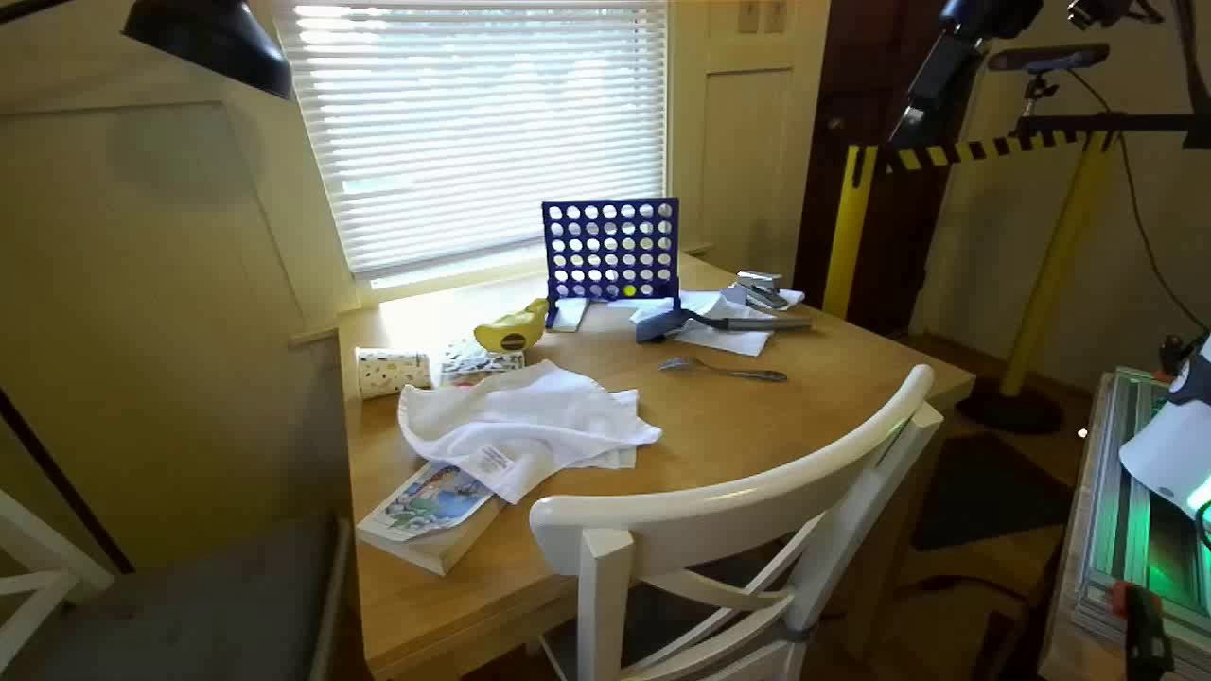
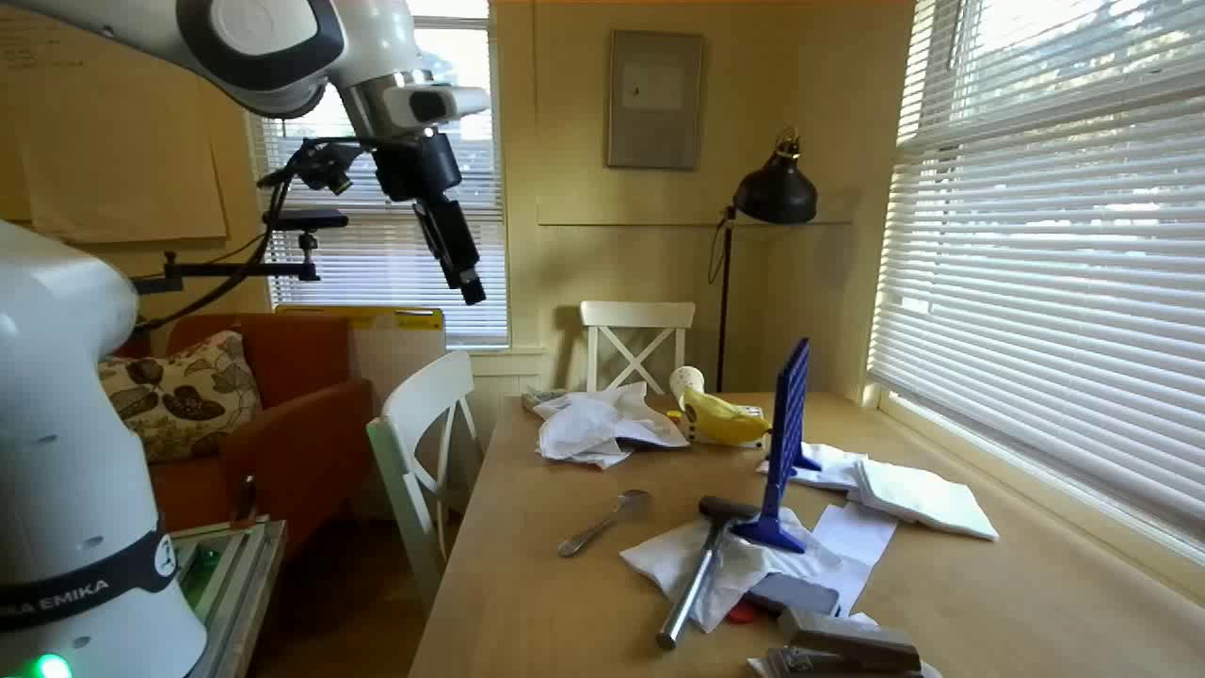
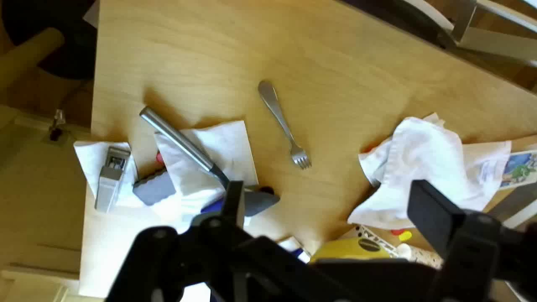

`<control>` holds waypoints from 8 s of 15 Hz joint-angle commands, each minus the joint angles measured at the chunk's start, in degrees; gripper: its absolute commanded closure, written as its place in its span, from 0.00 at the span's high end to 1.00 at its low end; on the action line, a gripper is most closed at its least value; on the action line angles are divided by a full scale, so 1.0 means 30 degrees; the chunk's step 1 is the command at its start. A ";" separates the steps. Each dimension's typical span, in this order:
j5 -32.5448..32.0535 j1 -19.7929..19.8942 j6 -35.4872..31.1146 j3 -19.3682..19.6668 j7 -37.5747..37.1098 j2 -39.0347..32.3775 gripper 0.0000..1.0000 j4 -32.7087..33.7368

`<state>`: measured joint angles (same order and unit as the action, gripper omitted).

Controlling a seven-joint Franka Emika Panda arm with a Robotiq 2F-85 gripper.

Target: Place the white towel on the backrest of the chair on the right.

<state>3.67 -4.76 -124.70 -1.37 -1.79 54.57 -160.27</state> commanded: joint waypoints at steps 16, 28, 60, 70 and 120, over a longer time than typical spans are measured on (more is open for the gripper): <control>0.0136 -0.0306 -0.4256 0.6774 1.0020 -0.6513 1.00 0.2163; 0.3922 -0.1698 -0.4055 0.5203 1.2440 -1.2395 1.00 0.5704; 1.4022 0.0735 -0.4735 -0.2899 1.8285 -2.7539 1.00 1.8002; 1.1965 -0.1716 -0.6339 -0.3394 0.7698 -3.0409 1.00 1.9615; 0.5374 0.1168 -0.6060 -0.7262 1.0224 -3.1188 0.01 2.1715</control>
<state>23.12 -2.64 -146.20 -20.94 25.43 -44.06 -92.82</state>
